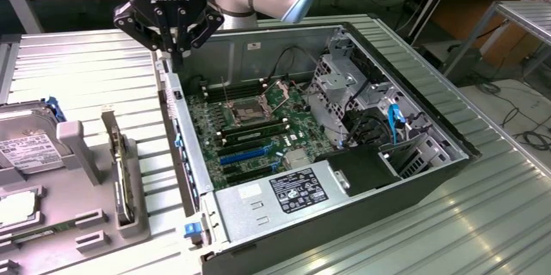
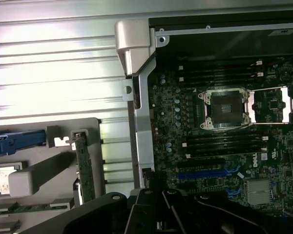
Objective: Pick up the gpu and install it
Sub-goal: 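Reach for the gpu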
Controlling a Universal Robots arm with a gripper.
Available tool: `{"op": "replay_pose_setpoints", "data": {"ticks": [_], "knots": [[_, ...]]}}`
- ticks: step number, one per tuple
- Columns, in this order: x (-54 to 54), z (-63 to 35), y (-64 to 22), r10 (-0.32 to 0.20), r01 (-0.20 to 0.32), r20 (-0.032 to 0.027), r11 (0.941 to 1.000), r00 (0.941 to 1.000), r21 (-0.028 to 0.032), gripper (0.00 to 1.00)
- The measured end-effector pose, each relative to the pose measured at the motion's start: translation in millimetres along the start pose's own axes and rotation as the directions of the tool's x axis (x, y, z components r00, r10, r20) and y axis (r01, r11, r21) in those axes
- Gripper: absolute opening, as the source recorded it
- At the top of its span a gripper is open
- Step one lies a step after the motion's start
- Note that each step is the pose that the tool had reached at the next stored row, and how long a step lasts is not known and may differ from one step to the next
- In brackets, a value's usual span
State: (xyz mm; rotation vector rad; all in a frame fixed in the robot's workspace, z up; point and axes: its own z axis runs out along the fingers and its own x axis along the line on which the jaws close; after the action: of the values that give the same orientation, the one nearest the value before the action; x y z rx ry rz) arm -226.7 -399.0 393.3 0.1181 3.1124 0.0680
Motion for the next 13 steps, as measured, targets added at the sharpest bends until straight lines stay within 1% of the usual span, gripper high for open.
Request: {"op": "replay_pose_setpoints", "data": {"ticks": [13], "knots": [[11.9,-0.3,-0.9,0.0,0.0,0.0,1.0,1.0,0.0,0.11]]}}
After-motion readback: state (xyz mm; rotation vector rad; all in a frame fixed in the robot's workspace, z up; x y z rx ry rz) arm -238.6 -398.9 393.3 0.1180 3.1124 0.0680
